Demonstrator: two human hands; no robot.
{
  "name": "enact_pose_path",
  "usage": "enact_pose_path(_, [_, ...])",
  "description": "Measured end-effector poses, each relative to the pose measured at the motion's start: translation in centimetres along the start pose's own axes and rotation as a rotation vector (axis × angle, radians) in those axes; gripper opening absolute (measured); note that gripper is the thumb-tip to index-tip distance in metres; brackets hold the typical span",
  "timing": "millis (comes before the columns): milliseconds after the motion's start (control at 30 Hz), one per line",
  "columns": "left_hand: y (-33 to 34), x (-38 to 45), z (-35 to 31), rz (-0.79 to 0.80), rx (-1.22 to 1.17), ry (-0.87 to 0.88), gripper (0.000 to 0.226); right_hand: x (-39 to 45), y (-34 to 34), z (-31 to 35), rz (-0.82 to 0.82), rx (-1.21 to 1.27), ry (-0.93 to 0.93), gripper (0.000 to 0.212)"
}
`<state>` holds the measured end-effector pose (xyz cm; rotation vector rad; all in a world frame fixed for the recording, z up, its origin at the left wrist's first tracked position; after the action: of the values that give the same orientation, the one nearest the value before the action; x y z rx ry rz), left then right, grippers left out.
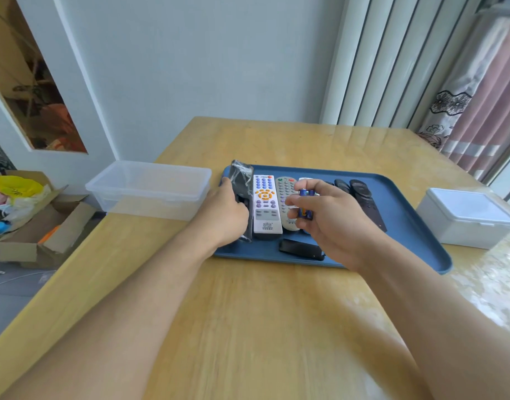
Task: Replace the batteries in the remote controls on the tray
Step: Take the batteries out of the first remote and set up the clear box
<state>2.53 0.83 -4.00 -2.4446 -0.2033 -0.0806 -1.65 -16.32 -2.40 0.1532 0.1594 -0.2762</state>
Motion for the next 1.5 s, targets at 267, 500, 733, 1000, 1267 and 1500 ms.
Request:
enact_pose_path(267, [-0.3,-0.3,-0.3,0.026,0.170,0.007,0.030,-0.1,0.0,0.0,0.033,-0.042,-0.079,0.020])
enact_pose_path(500, [0.0,-0.8,-0.2,0.068,0.310,0.051,0.051,0.1,-0.1,-0.3,0.030,-0.029,-0.096,0.022])
enact_pose_path(733, [0.5,-0.6,0.3,0.028,0.391,0.115,0.070,0.5,-0.3,-0.4,-0.003,-0.120,-0.126,0.023])
enact_pose_path(1000, [0.9,-0.6,0.7,-0.010,0.424,0.184,0.075,0.5,-0.2,-0.4,0.009,-0.092,-0.114,0.014])
enact_pose_path(1267, [0.6,-1.6,0.3,-0.118,0.366,0.312,0.067,0.8,-0.2,-0.5,0.001,-0.107,-0.241,0.013])
enact_pose_path(1500, [-6.0,1.5,2.3,-0.583,-0.026,0.538,0.040,1.1,3.5,0.7,0.019,-0.351,-0.392,0.025])
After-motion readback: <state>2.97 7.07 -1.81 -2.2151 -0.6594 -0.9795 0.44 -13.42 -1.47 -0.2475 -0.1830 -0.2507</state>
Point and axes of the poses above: each hand's wrist, its own x-axis towards the middle knuckle, its own y-axis out of the palm, z = x × y, the point moved 1 cm from there along x, towards the middle knuckle, and after that the axes turned 12 degrees about -z, right-handed, at the moved point
